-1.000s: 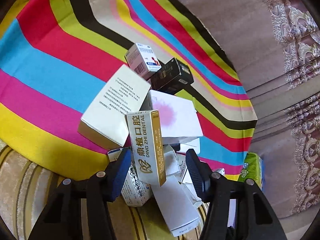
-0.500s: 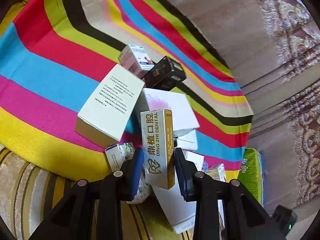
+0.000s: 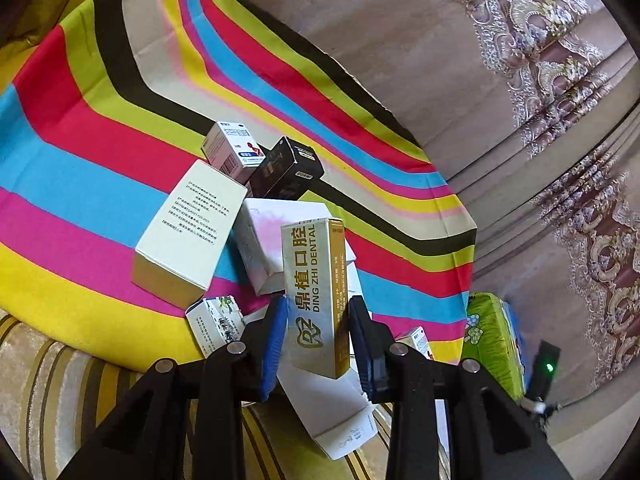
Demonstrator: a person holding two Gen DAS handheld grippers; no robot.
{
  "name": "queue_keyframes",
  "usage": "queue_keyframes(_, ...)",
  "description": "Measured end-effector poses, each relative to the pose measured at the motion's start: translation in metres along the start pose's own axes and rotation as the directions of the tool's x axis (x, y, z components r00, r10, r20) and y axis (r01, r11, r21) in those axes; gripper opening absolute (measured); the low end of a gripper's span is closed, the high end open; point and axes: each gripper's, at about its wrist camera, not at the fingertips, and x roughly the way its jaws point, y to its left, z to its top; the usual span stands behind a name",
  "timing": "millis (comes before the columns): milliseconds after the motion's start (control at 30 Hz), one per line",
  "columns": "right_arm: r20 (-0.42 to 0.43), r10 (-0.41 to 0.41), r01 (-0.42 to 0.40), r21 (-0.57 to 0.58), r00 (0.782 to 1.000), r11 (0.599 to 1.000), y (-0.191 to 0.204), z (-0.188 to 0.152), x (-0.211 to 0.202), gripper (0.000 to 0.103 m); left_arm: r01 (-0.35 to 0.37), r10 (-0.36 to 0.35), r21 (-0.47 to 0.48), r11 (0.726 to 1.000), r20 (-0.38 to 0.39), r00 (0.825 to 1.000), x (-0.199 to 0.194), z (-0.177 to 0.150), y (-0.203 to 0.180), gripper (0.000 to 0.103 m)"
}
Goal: Organize rigid objects
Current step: 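Close right tool on white medicine box while left tool grasps gold dental box, then carry both boxes over the purple-rimmed box and open both tools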
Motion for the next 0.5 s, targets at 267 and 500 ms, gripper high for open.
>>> queue_keyframes(267,-0.088,-0.012,0.004,-0.09,0.996,0.996,0.009,0.011,0.042,0.06,0.004,-0.004,0.022,1.0,0.005,1.0,-0.001,-0.003,-0.002,0.033)
queue_keyframes(500,-0.049,0.066,-0.067,-0.018,0.997,0.998,-0.011,0.004,0.028,0.052,0.007,-0.009,0.066,0.998,0.026,1.0,-0.006,-0.006,-0.014,0.033)
